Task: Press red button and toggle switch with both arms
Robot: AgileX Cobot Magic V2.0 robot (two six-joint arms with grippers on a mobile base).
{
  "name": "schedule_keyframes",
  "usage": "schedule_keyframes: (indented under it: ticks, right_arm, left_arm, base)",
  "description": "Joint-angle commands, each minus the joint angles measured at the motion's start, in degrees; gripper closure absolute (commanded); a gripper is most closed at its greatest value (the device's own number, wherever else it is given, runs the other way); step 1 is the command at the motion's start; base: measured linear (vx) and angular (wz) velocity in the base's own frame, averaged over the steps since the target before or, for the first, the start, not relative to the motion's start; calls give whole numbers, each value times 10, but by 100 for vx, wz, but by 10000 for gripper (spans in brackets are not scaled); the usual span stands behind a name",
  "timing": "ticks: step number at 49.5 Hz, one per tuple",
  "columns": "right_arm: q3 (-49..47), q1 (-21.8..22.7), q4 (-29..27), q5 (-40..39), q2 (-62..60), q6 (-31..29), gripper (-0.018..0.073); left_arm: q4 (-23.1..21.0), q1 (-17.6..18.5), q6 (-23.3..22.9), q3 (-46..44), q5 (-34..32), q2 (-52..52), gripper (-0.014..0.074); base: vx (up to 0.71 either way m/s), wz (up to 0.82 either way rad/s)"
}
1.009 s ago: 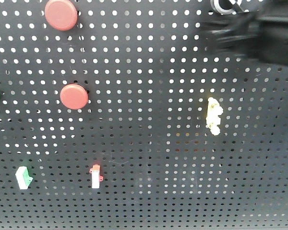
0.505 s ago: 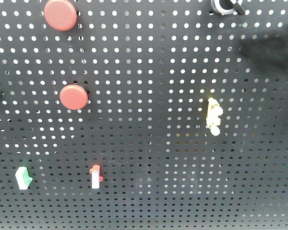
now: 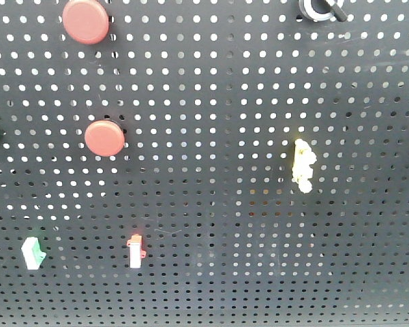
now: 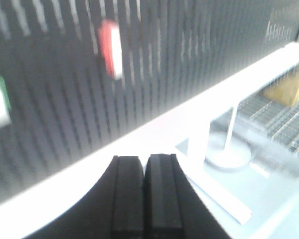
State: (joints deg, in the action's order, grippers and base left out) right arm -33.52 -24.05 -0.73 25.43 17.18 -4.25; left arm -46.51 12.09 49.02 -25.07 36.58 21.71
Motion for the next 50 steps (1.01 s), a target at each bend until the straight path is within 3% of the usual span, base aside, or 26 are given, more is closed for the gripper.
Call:
schedule_keyframes:
  ticks: [1, 11, 43, 46, 50]
  right_arm:
    - [34, 3, 7, -50, -45, 2, 562]
    - [99, 3, 11, -65, -103, 0, 562]
    - [132, 3, 7, -54, -103, 0, 562]
    - [132, 3, 7, -54, -103, 0, 562]
    - [132, 3, 7, -54, -103, 0, 562]
  left_arm:
    - [-25, 0, 0, 31, -46, -50, 595]
    - [-26, 0, 0, 80, -131, -111, 595]
    - [-24, 0, 0, 87, -131, -113, 595]
    - [17, 0, 0, 94, -125, -121, 595]
    - [105, 0, -24, 111, -147, -139, 595]
  base:
    - [0, 0]
    - [0, 0]
    - [0, 0]
    - [0, 0]
    - [0, 0]
